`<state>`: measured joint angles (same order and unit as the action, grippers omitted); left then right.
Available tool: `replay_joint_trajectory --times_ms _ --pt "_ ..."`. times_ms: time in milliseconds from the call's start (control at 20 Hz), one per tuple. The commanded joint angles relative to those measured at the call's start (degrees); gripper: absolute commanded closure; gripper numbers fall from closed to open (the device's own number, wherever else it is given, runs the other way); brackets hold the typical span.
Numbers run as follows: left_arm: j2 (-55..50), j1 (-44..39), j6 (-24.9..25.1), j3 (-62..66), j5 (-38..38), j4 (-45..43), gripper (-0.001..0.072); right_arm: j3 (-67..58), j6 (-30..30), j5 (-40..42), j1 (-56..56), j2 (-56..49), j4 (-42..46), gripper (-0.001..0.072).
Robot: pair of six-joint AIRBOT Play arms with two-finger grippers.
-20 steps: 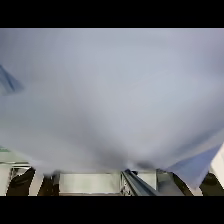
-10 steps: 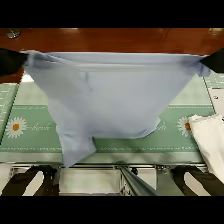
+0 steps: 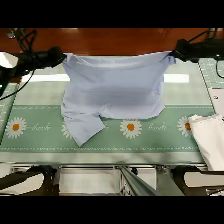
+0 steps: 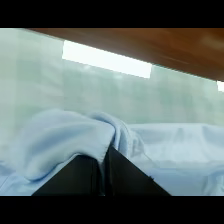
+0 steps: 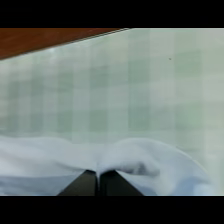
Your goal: Fold the shirts.
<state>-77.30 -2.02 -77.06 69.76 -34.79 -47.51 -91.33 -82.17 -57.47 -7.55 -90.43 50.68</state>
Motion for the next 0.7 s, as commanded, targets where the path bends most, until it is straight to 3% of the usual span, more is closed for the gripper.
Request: replay_joint_trajectory --times_ms 0,50,100,150,350,500,550,650 --pt "-5.1 -0.5 -1.2 1.7 -0.9 0.2 0.0671 -3.4 -0.9 2.6 0.0 -10.5 -14.3 0.0694" --pt "-5.2 -0.2 -1.2 1.7 -2.4 0.1 0.0552 -3.4 -1.2 2.4 -0.2 -12.0 -16.7 0.0648" --pt "-5.2 0.3 -1.2 1.7 -3.8 -0.1 0.0198 -3.4 -1.2 1.5 -0.3 -13.1 -18.2 0.0314" --pt "-5.2 1.3 -1.0 1.9 -6.4 -0.3 0.0006 -3.4 -0.8 -0.3 -0.6 -13.3 -18.1 0.0081" --pt "-5.0 11.9 -1.1 4.4 -31.4 -10.0 0.0006 -3.4 5.3 -17.5 -6.8 -11.1 -13.5 0.0095" --pt "-3.4 21.6 -1.4 -1.2 -41.8 -13.4 0.0006 -0.7 3.1 -31.2 -12.0 -6.3 12.3 0.0095" --pt "-1.8 24.6 -2.6 -5.9 -41.4 -13.4 0.0006 3.5 1.7 -30.5 -13.8 -3.4 17.2 0.0095" --pt "1.6 29.3 -2.8 -15.9 -39.5 -13.1 0.0006 16.3 2.1 -21.2 -17.9 4.0 13.4 0.0095"
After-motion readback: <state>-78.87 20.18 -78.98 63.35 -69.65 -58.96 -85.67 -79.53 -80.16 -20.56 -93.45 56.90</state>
